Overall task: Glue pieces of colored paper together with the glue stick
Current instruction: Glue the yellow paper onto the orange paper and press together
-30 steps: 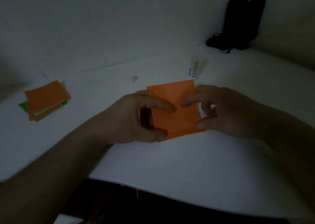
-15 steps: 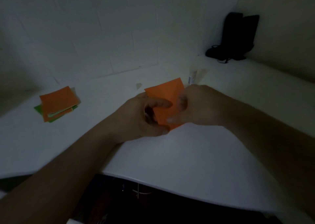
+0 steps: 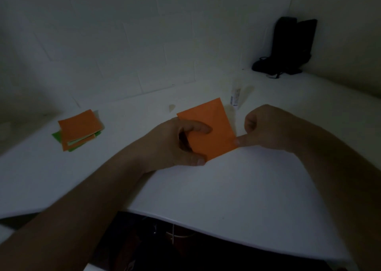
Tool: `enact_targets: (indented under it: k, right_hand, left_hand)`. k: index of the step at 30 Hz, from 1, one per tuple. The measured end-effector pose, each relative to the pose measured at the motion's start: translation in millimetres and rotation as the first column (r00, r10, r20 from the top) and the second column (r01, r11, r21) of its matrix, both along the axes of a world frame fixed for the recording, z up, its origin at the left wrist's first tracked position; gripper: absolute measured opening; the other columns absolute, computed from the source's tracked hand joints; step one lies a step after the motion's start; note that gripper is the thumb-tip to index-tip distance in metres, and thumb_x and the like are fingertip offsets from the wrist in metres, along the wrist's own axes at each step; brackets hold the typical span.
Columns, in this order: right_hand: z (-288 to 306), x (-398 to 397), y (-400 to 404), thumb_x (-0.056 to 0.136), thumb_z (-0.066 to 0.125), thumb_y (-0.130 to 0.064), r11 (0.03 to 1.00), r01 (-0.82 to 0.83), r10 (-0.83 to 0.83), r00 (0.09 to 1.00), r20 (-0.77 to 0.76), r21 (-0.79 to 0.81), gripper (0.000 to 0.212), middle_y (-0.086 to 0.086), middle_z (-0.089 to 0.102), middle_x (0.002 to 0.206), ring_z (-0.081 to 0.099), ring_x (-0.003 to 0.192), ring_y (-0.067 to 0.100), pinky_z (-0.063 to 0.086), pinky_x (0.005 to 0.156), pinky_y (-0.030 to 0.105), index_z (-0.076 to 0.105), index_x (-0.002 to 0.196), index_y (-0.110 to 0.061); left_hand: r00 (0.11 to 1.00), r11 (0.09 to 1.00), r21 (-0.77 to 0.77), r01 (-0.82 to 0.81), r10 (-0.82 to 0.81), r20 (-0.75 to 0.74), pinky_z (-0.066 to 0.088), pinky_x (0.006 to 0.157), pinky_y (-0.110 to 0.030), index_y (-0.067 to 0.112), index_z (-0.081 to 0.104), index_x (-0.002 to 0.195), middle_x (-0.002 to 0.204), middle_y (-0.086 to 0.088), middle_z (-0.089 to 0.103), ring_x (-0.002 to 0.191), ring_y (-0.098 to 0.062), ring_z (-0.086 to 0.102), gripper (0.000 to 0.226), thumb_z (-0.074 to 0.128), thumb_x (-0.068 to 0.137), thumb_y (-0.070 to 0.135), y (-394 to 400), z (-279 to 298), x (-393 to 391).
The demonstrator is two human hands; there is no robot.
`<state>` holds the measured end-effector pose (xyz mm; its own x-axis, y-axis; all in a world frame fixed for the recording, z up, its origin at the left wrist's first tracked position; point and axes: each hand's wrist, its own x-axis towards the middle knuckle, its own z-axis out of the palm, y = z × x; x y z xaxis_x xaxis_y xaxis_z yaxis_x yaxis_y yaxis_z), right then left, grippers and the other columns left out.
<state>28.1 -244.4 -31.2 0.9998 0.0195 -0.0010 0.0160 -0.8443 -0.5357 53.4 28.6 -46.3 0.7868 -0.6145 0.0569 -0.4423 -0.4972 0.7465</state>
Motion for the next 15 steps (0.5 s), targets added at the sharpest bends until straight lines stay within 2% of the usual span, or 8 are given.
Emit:
enact_targets:
  k: [5,8,10,13,15]
  right_hand:
    - [-0.3,2.5,-3.1,0.073,0.089,-0.017,1.000,-0.023,0.021,0.997,0.070,0.016,0.033,-0.003,0.058,0.055,0.052,0.048,0.010,0.042,0.052,0.027,0.058,0.062,-0.018]
    - [1.2,-0.1,6.3,0.076,0.078,-0.004,0.989,-0.044,0.019,0.984,0.180,0.138,0.028,-0.010,0.053,0.051,0.047,0.045,0.001,0.040,0.049,0.019,0.057,0.065,-0.017]
    - [0.9,-2.9,20.6,0.076,0.080,-0.011,0.977,-0.093,0.052,0.976,0.211,0.193,0.024,-0.014,0.054,0.051,0.048,0.045,-0.001,0.038,0.047,0.014,0.059,0.067,-0.018]
    - [-4.4,-5.1,40.8,0.072,0.089,-0.030,0.972,-0.154,0.120,0.975,0.189,0.175,0.029,-0.018,0.057,0.054,0.051,0.049,-0.002,0.040,0.048,0.016,0.062,0.067,-0.021]
    - [-8.2,-5.7,47.0,0.070,0.092,-0.036,0.978,-0.161,0.137,0.975,0.174,0.132,0.033,-0.014,0.059,0.058,0.052,0.051,-0.001,0.041,0.051,0.018,0.063,0.068,-0.021]
  left_hand:
    - [1.000,1.000,-0.019,-0.017,0.016,-0.010,0.051,0.088,-0.010,0.041,0.064,0.131,0.128,0.020,0.058,0.105,0.007,0.065,0.072,0.096,0.068,0.029,-0.7,1.2,-3.0]
    - [1.000,1.000,-0.023,-0.017,0.017,-0.015,0.050,0.086,-0.007,0.039,0.064,0.133,0.130,0.019,0.056,0.105,0.009,0.064,0.073,0.096,0.068,0.027,-1.1,0.9,-3.0]
    - [1.000,1.000,-0.021,-0.020,0.019,-0.008,0.051,0.088,-0.010,0.041,0.064,0.132,0.133,0.017,0.056,0.108,0.006,0.065,0.074,0.097,0.067,0.029,-1.4,0.9,-2.7]
    - [1.000,0.999,-0.026,-0.030,0.030,0.002,0.052,0.086,-0.010,0.038,0.063,0.134,0.135,0.014,0.057,0.108,0.006,0.065,0.076,0.097,0.066,0.028,-1.7,-0.2,-1.9]
    - [0.999,0.999,-0.024,-0.035,0.035,0.013,0.051,0.086,-0.008,0.034,0.062,0.137,0.136,0.014,0.055,0.109,0.008,0.064,0.080,0.097,0.066,0.028,-1.9,-1.2,-2.0]
